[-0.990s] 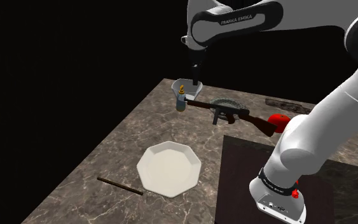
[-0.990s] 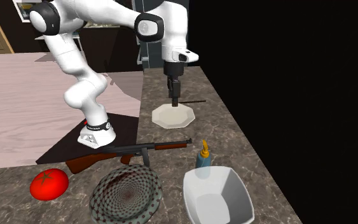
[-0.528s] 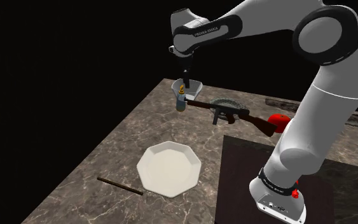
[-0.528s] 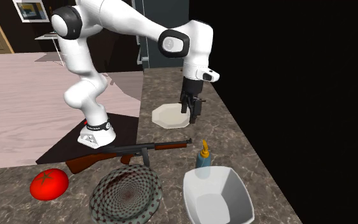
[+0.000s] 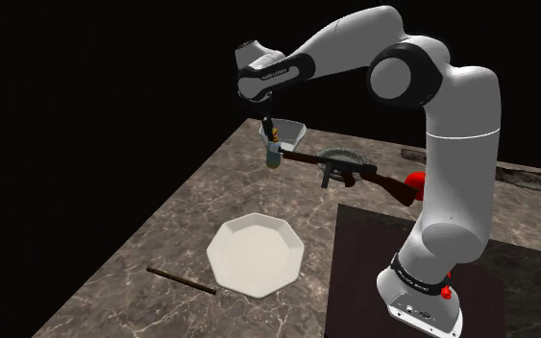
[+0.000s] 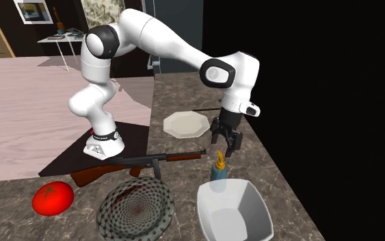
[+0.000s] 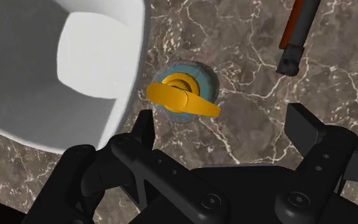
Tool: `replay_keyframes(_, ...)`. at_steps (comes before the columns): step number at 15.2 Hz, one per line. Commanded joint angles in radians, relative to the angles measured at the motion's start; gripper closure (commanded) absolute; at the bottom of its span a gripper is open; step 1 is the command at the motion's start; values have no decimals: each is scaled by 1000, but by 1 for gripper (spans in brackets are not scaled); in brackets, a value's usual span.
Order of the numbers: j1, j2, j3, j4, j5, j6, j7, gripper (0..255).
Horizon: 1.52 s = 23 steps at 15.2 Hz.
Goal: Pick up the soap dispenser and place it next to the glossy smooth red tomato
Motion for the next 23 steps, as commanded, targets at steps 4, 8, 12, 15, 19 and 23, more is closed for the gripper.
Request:
replay_keyframes(4,-13,140,-1,123,-15,-6,-54,0)
replay_keyframes(8,-20,147,-4,81,-19,44,-50,0)
replay_keyframes(12,-24,150,-5,66,-20,63,-49,0)
replay_keyframes(15,-24,150,-5,66,-20,63,-49,0)
replay_keyframes(19,-24,150,-5,66,-20,62,-49,255)
replay_keyframes(23,-24,150,-6,66,-20,62,-49,255)
